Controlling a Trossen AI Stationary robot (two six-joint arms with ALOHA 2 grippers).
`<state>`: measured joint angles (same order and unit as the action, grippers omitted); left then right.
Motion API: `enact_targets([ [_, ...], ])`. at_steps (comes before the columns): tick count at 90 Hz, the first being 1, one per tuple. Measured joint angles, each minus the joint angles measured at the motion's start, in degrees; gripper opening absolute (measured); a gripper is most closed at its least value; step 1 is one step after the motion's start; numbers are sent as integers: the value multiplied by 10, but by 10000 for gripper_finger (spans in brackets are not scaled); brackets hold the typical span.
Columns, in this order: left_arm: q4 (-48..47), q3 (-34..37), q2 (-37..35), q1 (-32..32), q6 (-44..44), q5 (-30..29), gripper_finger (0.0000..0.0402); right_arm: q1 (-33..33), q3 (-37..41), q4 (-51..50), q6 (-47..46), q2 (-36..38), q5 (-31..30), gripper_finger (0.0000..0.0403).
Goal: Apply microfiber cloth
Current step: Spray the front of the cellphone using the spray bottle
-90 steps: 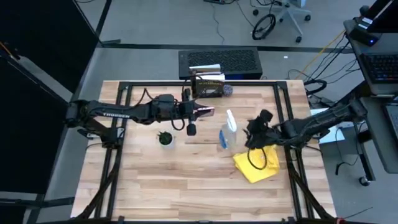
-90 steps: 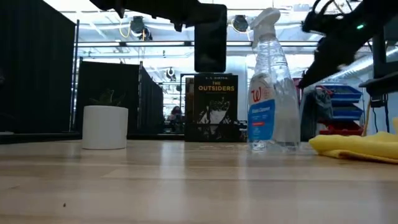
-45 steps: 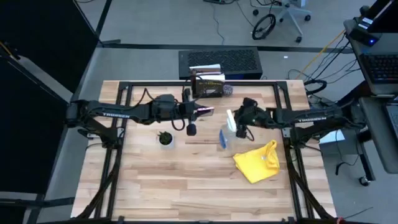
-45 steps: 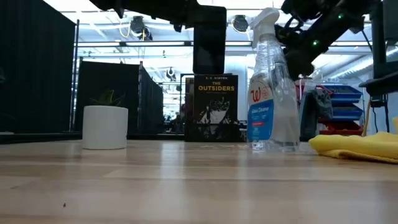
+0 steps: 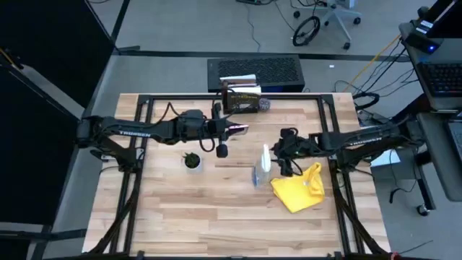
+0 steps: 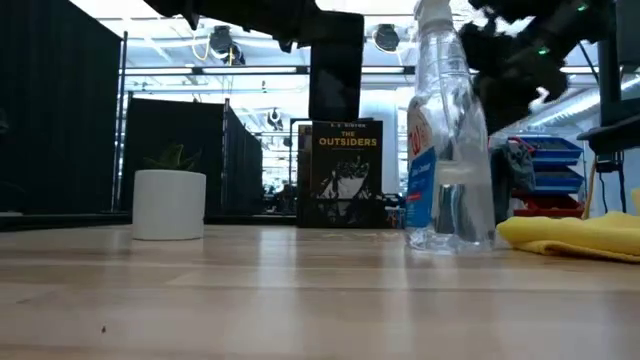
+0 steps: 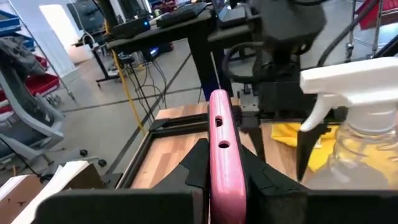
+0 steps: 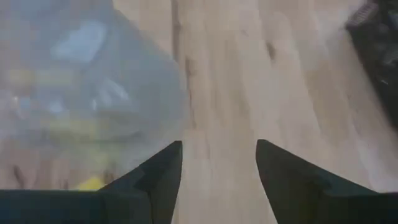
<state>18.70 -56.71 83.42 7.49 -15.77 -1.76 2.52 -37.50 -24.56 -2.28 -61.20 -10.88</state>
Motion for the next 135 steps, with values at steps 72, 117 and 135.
enact_targets([
  [72,1,0,0,0,2,0,18,57,-46,52,-77,198,4,338],
  [117,0,0,0,0,2,0,18,62,-46,-6,-214,217,7,387],
  [135,1,0,0,0,3,0,18,62,-46,9,-275,216,6,361],
])
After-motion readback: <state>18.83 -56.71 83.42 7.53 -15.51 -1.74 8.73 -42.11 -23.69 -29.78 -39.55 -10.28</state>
